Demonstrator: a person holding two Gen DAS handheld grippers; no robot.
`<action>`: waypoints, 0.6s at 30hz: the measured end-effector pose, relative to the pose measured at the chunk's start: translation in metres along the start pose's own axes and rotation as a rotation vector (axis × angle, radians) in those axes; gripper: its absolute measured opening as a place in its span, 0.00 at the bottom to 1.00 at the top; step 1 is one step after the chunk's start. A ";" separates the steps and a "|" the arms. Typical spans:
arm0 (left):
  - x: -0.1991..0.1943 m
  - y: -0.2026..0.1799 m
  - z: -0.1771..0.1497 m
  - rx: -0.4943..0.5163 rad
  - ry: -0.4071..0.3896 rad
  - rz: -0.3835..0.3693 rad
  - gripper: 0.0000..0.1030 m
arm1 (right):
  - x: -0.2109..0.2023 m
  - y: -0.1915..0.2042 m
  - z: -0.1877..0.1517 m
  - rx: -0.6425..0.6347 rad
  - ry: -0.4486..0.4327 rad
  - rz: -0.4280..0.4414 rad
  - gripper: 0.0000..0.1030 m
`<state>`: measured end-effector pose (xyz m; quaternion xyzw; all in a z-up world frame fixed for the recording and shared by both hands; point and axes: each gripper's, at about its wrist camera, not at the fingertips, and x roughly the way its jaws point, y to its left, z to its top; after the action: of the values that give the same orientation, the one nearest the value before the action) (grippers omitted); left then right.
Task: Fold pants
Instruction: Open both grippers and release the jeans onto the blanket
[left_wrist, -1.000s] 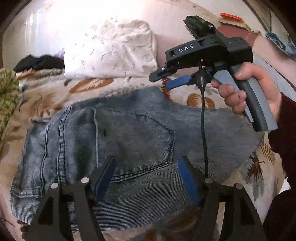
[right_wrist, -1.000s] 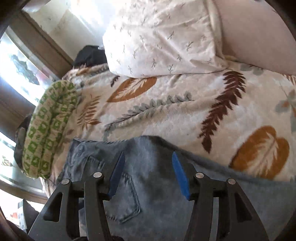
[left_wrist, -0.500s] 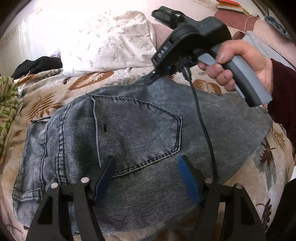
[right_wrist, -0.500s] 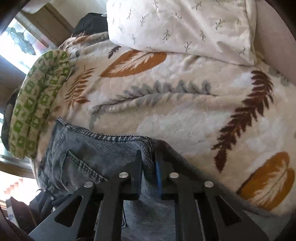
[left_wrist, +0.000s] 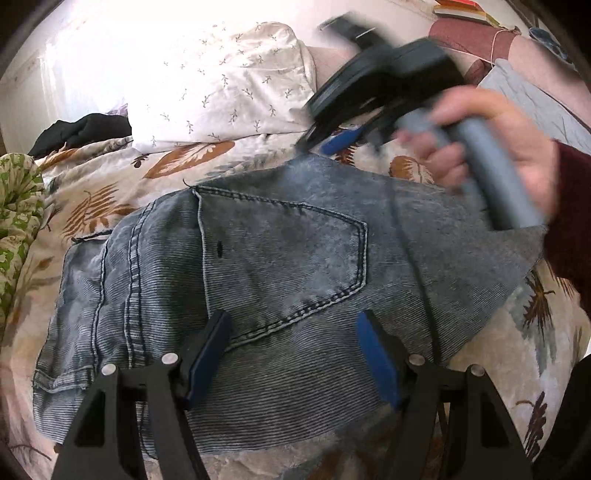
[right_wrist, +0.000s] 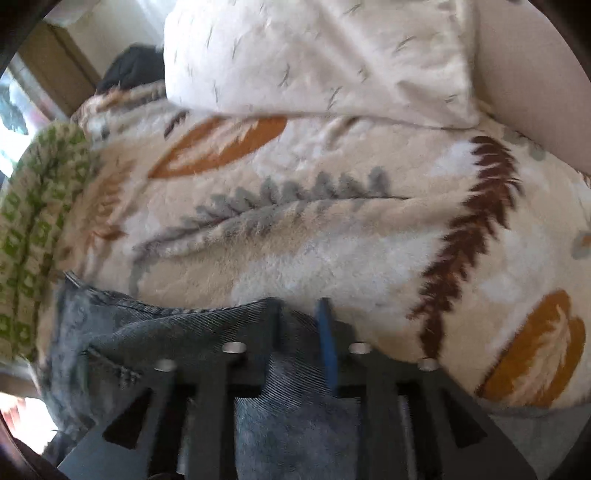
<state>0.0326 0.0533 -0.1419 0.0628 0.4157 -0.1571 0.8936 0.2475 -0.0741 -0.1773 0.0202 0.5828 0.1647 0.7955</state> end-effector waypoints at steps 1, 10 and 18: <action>0.000 -0.001 0.000 0.002 0.000 0.003 0.71 | -0.015 -0.006 -0.002 0.031 -0.038 0.036 0.29; 0.013 -0.020 -0.008 0.121 -0.013 0.121 0.76 | -0.167 -0.095 -0.109 0.316 -0.301 0.154 0.54; -0.005 -0.011 -0.009 0.071 -0.060 0.135 0.76 | -0.229 -0.191 -0.260 0.759 -0.514 0.227 0.61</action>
<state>0.0194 0.0460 -0.1436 0.1178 0.3776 -0.1129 0.9115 -0.0112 -0.3615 -0.0922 0.4134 0.3800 0.0153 0.8273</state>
